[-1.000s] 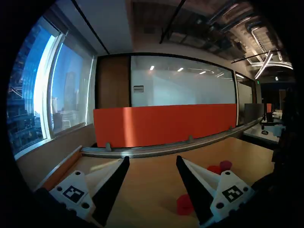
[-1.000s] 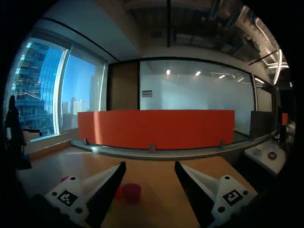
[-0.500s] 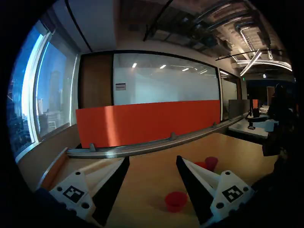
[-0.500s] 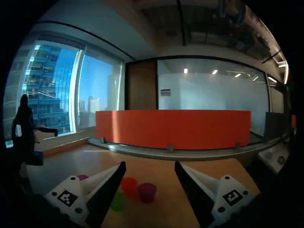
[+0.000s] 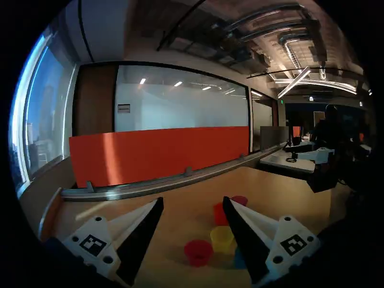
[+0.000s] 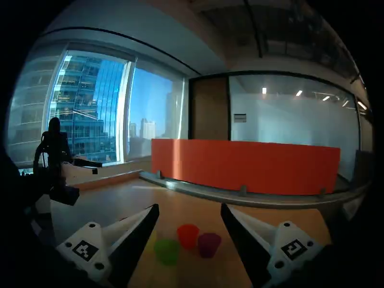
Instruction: Pour water
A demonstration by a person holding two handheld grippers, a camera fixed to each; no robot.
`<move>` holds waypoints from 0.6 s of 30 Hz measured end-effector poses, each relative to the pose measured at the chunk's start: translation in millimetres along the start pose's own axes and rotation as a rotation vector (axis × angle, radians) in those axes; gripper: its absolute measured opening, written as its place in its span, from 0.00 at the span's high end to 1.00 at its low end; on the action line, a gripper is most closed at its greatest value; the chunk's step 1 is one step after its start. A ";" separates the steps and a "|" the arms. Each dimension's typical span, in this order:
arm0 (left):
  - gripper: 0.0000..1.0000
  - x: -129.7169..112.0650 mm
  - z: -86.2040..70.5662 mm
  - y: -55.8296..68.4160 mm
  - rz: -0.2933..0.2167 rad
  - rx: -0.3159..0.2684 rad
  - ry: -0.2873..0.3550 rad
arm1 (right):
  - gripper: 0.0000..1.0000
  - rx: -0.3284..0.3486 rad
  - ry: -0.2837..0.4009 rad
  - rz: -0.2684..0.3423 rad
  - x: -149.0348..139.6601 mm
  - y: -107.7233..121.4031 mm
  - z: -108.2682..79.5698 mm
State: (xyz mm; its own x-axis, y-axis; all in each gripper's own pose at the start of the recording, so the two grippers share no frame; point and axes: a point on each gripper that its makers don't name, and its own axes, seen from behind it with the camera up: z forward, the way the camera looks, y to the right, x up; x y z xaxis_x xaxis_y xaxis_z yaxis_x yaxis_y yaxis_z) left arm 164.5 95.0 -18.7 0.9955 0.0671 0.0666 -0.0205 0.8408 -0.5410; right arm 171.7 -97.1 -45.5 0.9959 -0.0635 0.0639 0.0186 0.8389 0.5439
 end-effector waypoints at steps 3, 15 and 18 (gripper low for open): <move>0.09 -3.5 0.2 3.4 0.013 -0.018 -0.013 | 0.01 0.018 -0.021 -0.005 -4.4 -4.9 1.0; 0.09 -34.5 -0.8 33.5 0.095 -0.137 -0.083 | 0.01 0.081 -0.120 -0.049 -31.6 -15.8 0.1; 0.09 -42.5 -1.8 43.6 0.110 -0.173 -0.097 | 0.01 0.086 -0.144 -0.070 -38.7 -16.1 -1.0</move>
State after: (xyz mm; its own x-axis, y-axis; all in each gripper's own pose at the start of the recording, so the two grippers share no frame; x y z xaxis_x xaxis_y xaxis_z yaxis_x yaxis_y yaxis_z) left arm 121.5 127.9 -46.6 0.9744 0.2121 0.0749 -0.1045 0.7217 -0.6843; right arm 132.9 -107.7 -57.6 0.9694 -0.2023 0.1390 0.0740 0.7807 0.6206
